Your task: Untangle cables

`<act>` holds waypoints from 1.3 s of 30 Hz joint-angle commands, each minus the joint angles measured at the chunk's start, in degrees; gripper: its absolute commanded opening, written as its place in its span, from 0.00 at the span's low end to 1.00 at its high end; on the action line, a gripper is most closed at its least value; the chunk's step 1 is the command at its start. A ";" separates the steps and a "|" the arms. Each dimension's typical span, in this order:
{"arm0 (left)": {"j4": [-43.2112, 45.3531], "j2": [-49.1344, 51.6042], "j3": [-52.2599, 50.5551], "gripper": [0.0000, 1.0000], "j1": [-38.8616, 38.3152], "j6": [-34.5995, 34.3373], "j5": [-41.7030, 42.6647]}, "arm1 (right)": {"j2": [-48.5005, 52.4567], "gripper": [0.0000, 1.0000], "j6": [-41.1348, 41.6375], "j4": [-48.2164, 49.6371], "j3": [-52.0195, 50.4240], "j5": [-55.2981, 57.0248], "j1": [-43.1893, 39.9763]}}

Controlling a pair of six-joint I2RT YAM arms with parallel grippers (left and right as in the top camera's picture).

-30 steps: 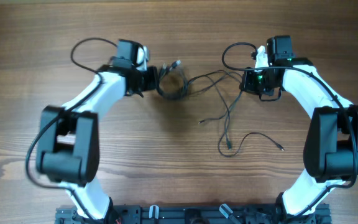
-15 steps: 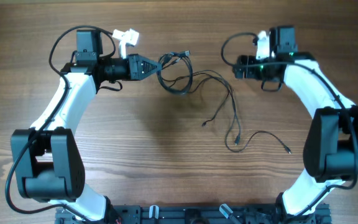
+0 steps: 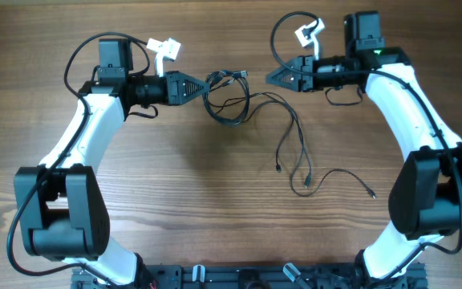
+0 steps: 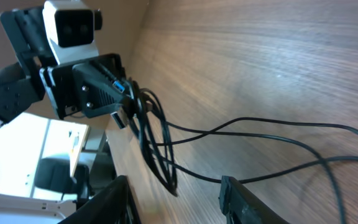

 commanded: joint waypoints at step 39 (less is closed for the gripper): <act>-6.29 -0.44 0.59 0.04 -0.07 -3.69 -14.08 | -0.26 0.60 16.20 -1.86 -0.33 26.64 16.70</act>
